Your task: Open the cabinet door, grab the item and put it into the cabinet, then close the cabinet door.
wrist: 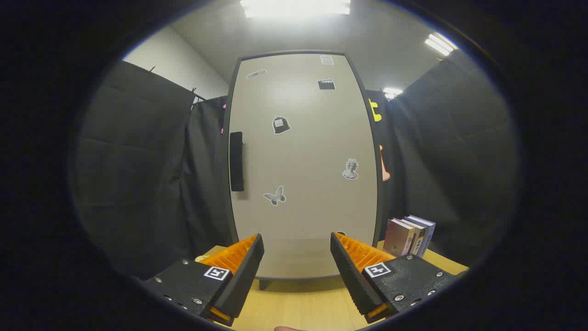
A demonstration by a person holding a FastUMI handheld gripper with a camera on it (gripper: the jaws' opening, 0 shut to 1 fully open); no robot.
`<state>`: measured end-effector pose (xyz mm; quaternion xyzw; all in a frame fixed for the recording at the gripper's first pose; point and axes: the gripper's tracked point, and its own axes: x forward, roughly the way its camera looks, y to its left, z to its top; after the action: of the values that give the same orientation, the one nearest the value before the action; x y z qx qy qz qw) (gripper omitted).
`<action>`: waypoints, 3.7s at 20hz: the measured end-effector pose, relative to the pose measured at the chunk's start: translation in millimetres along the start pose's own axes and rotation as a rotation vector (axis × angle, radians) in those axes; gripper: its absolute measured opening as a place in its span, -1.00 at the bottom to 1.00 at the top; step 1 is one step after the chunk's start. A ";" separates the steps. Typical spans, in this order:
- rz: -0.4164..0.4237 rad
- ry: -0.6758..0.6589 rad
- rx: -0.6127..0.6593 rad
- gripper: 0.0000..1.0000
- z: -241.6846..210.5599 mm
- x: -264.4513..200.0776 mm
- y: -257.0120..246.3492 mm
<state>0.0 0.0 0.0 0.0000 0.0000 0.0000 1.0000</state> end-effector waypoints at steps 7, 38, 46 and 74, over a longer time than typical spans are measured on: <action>-0.020 0.006 -0.003 0.81 4.3 3.6 -6.6; 0.052 -0.012 -0.061 0.81 21.1 13.7 20.6; 0.206 0.039 -0.019 0.81 33.2 61.7 73.6; 0.324 0.019 -0.022 -0.60 69.8 158.2 138.8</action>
<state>158.2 138.8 69.8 -0.0112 0.0097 0.1615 0.9868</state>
